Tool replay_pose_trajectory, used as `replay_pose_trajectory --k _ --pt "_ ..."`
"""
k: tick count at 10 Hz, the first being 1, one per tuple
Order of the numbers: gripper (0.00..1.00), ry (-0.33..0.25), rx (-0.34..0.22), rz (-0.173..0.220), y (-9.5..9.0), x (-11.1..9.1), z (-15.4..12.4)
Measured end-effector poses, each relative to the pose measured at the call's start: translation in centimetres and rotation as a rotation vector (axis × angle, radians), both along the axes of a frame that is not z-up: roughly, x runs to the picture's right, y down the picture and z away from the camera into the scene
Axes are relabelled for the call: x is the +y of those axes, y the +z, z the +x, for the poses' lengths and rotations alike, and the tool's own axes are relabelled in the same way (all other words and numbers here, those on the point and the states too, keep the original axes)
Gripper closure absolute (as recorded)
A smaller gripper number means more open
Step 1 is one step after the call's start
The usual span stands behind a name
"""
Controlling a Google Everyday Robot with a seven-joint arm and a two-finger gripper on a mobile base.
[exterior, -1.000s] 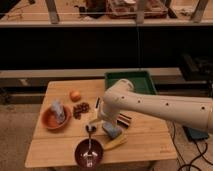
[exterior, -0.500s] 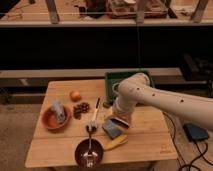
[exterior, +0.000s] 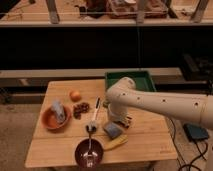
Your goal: Wipe table surface with sponge
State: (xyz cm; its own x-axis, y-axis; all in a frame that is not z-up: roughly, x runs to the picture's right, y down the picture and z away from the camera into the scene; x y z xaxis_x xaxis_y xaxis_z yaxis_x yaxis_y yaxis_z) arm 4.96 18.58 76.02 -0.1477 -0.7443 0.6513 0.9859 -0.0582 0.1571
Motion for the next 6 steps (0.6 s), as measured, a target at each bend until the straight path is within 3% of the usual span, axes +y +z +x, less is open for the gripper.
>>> replay_pose_trajectory --k 6 --pt "0.28 -0.013 -0.049 -0.01 2.5 1.8 -0.7"
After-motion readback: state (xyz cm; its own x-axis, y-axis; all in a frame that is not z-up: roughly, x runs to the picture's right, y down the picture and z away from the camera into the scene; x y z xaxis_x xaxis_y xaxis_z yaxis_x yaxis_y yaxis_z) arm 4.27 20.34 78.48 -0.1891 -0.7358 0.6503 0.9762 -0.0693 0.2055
